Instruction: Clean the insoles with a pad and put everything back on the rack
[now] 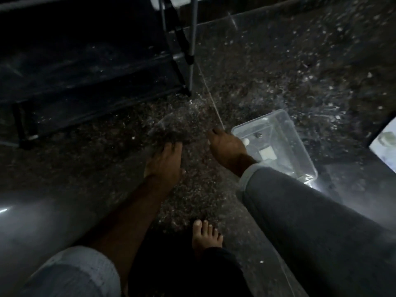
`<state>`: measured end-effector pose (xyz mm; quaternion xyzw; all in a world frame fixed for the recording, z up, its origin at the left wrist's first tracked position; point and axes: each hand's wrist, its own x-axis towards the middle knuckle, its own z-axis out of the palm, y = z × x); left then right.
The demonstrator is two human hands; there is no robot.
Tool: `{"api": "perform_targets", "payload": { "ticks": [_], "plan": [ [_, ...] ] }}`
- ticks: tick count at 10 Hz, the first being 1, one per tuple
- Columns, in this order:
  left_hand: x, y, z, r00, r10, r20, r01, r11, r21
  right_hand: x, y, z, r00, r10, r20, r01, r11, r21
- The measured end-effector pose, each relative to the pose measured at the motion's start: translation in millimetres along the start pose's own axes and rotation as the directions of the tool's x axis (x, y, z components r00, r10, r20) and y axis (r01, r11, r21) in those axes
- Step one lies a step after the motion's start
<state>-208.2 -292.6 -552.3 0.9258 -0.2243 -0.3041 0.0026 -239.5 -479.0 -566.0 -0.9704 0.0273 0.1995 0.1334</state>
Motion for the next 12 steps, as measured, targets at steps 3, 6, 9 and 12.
{"api": "perform_targets", "payload": {
  "ticks": [3, 6, 9, 12],
  "plan": [
    [25, 111, -25, 0.978, 0.196, -0.078, -0.191, 0.979, 0.07, -66, 126, -29, 0.938, 0.327, -0.119, -0.314, 0.942, 0.116],
    [29, 152, 12, 0.961, 0.273, -0.039, -0.267, 0.957, 0.116, -124, 176, 32, 0.868, 0.495, -0.033, -0.482, 0.858, 0.18],
    [33, 137, 34, 0.969, 0.248, 0.023, -0.248, 0.957, 0.153, -126, 177, 61, 0.858, 0.511, 0.047, -0.505, 0.826, 0.251],
    [32, 136, 32, 0.966, 0.258, -0.002, -0.256, 0.96, 0.112, -124, 175, 53, 0.848, 0.531, -0.008, -0.517, 0.829, 0.211]
  ]
}}
